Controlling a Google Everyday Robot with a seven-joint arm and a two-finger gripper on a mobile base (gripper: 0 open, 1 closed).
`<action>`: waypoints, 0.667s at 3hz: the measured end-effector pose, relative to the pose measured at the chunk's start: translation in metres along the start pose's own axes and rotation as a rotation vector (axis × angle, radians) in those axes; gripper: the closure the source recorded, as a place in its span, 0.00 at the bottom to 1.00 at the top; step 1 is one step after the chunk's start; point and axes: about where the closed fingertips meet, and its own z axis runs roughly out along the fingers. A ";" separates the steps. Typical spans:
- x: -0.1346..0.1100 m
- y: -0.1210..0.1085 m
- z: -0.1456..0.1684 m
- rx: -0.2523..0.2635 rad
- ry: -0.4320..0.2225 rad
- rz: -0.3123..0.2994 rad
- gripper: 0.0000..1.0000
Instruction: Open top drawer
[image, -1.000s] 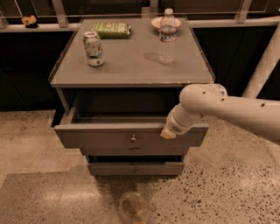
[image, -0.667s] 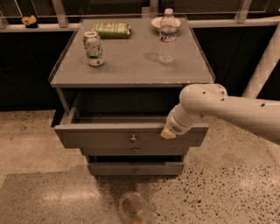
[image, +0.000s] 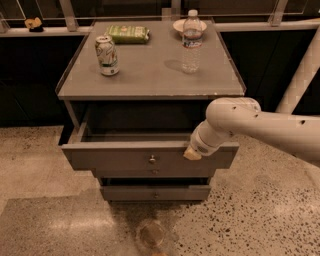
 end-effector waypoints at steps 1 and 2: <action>0.002 0.005 0.000 -0.005 -0.001 0.002 1.00; 0.002 0.005 -0.001 -0.005 -0.001 0.002 1.00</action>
Offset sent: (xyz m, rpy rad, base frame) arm -0.2964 -0.0283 -0.1457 0.1108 0.2479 -0.0562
